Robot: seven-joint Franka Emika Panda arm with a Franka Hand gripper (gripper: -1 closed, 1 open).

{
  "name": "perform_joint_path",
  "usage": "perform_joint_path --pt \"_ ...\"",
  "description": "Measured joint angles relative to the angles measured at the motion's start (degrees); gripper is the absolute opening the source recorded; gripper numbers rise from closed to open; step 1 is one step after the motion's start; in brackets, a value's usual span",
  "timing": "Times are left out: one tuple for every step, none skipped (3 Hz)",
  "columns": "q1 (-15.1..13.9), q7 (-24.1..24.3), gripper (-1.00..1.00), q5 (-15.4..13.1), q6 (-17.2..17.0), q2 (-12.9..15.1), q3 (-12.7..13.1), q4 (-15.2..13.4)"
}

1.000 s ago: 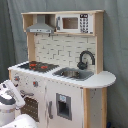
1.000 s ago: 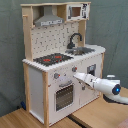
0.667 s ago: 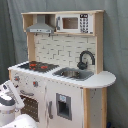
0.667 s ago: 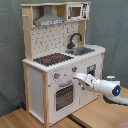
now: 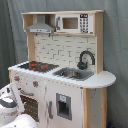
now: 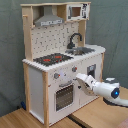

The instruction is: Play with the kitchen

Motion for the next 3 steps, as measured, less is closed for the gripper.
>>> perform_joint_path --pt "-1.55 6.63 1.00 0.00 0.48 -0.41 0.15 0.00" --pt "-3.62 12.39 1.00 0.00 1.84 -0.43 -0.51 0.06" --pt "-6.01 17.55 1.00 0.00 2.07 -0.44 -0.29 1.73"
